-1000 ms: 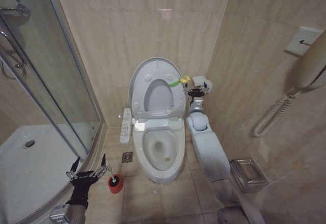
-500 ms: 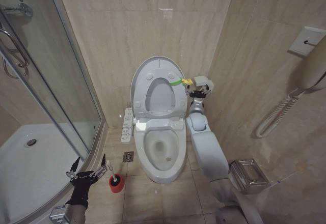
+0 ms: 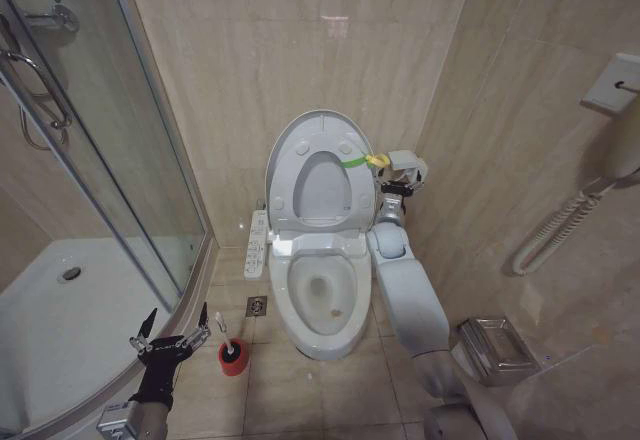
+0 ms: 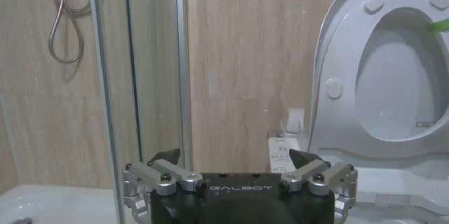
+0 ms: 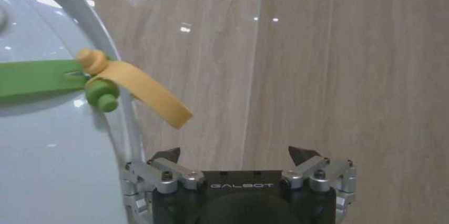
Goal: Open the toilet lid, clean the toilet bowl with a toilet brush, close the toilet lid, and flush.
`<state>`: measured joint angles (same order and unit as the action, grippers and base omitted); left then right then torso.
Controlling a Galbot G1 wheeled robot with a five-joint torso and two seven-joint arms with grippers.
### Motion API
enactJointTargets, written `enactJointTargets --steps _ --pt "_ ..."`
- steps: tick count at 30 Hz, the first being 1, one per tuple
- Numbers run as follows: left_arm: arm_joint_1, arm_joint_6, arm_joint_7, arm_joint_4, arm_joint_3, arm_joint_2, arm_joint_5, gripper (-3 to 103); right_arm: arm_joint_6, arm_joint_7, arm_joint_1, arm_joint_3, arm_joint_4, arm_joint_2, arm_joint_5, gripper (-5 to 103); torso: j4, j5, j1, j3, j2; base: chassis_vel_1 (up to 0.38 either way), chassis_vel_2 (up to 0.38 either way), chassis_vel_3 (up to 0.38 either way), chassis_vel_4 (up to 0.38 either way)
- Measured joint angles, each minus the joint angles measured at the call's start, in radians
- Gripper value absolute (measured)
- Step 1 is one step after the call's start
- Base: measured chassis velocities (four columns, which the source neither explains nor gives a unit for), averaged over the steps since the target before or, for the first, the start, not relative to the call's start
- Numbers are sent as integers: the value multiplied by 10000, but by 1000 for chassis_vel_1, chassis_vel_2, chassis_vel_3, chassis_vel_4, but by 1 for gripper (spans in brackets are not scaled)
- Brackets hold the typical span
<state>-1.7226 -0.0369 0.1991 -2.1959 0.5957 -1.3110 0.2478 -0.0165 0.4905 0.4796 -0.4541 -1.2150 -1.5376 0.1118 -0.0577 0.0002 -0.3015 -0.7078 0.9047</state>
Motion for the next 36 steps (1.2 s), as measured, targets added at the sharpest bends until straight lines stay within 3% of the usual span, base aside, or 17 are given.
enactJointTargets --steps 14,21,28,36 --pt "0 0 0 0 0 0 0 100 29 64 657 -29 -968 424 -721 100 -8 -2 2 2 2 0 0 0 0" --pt "0 0 0 0 0 0 0 100 -640 -899 1743 153 -2628 1125 -1858 100 -9 -1 3 2 3 0 0 0 0" --pt "0 0 -1 0 0 0 0 100 -697 -1469 2485 139 -3508 1615 -2237 100 -8 -1 3 2 3 0 0 0 0" --pt "0 0 -1 0 0 0 0 100 -838 -2559 4039 284 -4957 2175 -3294 100 -8 -1 3 3 4 0 0 0 0"
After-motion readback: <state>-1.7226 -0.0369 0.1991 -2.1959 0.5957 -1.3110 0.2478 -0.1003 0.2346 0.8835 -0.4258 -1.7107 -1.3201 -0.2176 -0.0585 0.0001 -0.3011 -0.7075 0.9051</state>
